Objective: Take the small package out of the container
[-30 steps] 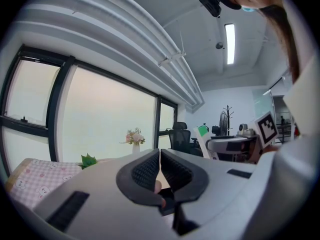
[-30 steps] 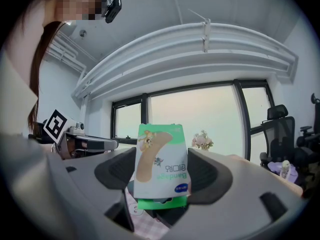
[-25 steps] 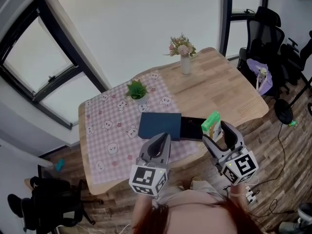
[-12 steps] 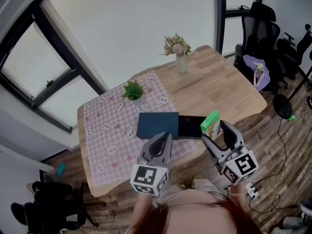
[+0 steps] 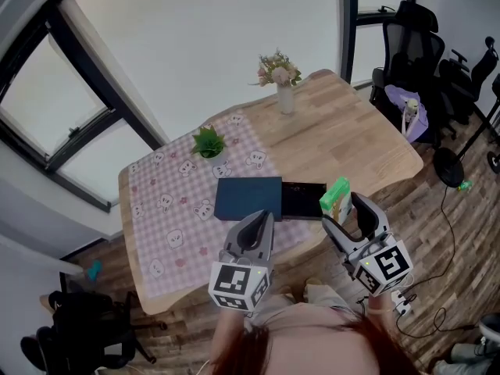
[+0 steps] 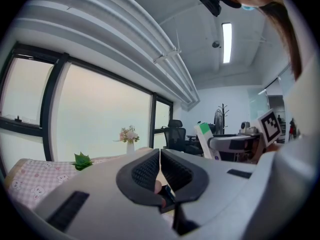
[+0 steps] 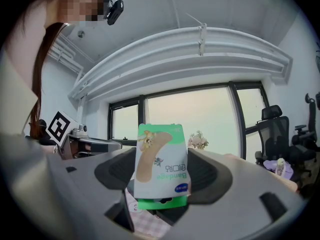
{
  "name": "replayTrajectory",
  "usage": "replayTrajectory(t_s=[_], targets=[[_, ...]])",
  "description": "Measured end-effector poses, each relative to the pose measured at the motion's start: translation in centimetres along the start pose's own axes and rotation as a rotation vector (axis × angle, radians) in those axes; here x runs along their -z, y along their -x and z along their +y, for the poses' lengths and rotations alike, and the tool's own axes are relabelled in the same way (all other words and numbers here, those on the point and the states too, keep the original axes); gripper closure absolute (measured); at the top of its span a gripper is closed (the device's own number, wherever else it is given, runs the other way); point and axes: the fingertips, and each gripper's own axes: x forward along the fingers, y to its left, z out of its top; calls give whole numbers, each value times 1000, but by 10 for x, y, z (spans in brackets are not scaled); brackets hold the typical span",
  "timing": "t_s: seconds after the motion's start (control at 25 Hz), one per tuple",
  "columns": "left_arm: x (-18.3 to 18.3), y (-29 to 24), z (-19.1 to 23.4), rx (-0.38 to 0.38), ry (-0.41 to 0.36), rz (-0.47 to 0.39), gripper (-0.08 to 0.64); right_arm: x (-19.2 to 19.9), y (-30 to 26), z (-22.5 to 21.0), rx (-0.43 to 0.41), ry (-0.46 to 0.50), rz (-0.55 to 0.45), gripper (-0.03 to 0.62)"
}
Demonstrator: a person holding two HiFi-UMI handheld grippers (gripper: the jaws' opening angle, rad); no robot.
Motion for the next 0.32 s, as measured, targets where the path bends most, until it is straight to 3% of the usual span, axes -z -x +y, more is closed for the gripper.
replayTrajectory(t_s=[0.32], targets=[[1,-6,2,-7,18,-7,548,3,2,-3,8,19,14,273]])
